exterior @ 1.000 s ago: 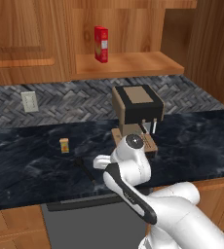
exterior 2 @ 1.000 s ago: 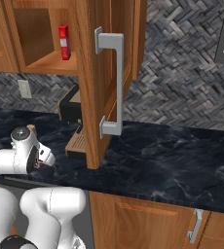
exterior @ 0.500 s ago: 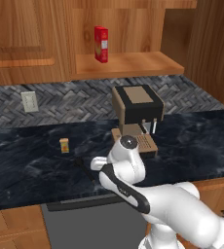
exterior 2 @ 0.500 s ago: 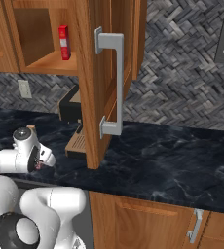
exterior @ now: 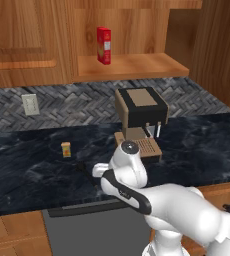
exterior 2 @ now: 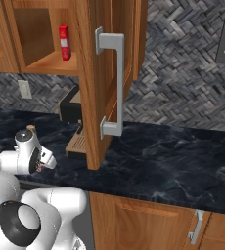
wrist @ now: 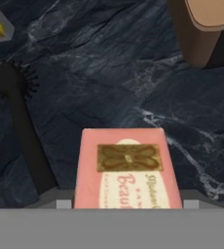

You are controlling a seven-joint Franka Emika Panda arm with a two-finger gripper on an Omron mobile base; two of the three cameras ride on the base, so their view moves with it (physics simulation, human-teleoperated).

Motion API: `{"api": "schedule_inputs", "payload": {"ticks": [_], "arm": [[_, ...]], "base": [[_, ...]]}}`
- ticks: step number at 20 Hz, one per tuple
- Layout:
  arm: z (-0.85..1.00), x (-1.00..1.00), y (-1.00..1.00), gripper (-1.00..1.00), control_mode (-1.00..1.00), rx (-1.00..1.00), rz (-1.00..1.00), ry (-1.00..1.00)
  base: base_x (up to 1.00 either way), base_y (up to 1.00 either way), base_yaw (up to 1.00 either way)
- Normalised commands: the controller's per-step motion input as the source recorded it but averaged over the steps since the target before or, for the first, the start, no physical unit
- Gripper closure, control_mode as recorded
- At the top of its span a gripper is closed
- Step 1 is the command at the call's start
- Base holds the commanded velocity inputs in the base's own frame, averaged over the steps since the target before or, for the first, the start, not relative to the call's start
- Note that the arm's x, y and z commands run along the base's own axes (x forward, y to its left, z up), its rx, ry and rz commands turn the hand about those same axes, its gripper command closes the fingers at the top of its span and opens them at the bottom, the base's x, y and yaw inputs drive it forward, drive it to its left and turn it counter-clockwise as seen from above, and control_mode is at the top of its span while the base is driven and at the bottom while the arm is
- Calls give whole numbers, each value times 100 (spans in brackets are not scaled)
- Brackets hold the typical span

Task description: Pick the bar soap and dish brush from the cabinet and place them on the counter.

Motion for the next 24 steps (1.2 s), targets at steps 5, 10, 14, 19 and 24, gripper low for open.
{"api": "schedule_inputs", "payload": {"ticks": [5, 10, 14, 19, 24], "arm": [[-14, 1, 0, -100, -100, 0, 0, 0], [-13, 3, 0, -100, -100, 0, 0, 0], [-13, 4, 0, -100, -100, 0, 0, 0], [7, 0, 0, -100, -100, 0, 0, -1], [60, -38, -9, -100, -100, 0, 5, -10]], "base": [[0, 0, 0], [0, 0, 0], [0, 0, 0], [0, 0, 0], [0, 0, 0]]}}
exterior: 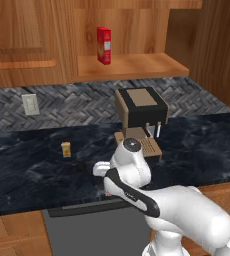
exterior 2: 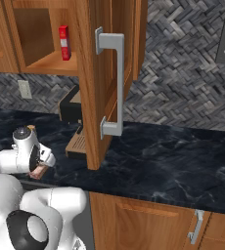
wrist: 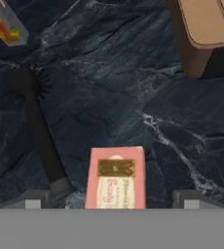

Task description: Pick the bar soap and dish brush from the cabinet and place them on the counter.

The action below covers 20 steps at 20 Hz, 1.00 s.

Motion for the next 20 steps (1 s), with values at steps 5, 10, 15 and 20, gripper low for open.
{"api": "schedule_inputs", "payload": {"ticks": [5, 10, 15, 20], "arm": [[59, -99, -4, -100, -100, 0, 8, -23], [65, -96, -1, -100, -100, 0, 7, -20], [100, -61, -19, -100, -100, 0, 8, -23], [100, -59, -39, -100, -100, 0, 7, -20]], "base": [[0, 0, 0], [0, 0, 0], [0, 0, 0], [0, 0, 0]]}}
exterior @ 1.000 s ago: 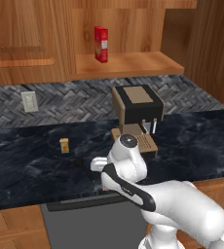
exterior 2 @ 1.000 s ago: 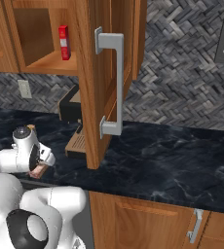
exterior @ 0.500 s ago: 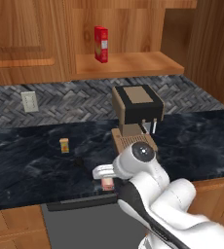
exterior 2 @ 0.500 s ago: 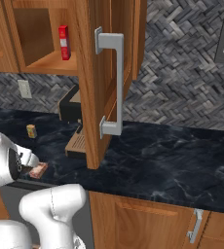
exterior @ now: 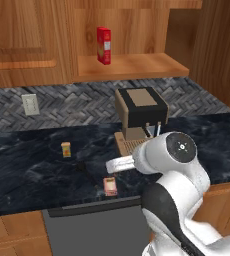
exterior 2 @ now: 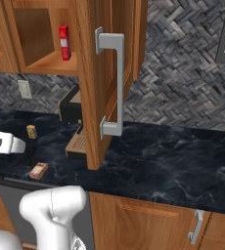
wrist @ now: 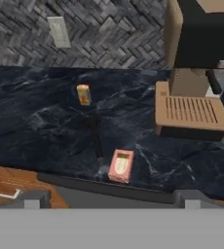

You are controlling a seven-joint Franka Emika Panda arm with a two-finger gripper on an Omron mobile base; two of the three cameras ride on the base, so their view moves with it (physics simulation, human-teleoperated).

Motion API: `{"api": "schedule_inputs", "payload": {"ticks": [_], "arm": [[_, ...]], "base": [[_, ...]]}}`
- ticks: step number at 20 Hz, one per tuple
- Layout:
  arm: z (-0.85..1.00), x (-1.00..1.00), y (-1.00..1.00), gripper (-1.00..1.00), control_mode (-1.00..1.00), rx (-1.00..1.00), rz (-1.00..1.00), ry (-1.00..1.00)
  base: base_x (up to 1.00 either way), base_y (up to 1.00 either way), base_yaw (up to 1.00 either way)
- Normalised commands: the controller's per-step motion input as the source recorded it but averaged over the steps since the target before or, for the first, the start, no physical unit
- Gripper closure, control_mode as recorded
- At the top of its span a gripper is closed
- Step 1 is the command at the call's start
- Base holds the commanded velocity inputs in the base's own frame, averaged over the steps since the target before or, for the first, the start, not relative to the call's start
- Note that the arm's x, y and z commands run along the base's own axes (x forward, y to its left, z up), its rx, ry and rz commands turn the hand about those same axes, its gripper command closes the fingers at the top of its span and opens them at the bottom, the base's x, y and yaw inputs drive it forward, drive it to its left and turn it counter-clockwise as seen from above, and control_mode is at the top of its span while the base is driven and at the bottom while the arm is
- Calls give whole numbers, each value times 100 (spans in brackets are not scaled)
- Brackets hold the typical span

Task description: Pick the bar soap and dish brush from the cabinet and place them on the counter.

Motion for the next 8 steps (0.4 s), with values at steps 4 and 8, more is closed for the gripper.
{"api": "schedule_inputs", "payload": {"ticks": [4, 8], "arm": [[100, -72, -61, -100, -100, 0, 7, -21], [100, -66, -64, -100, -100, 1, 7, -19]], "base": [[0, 0, 0], [0, 0, 0]]}}
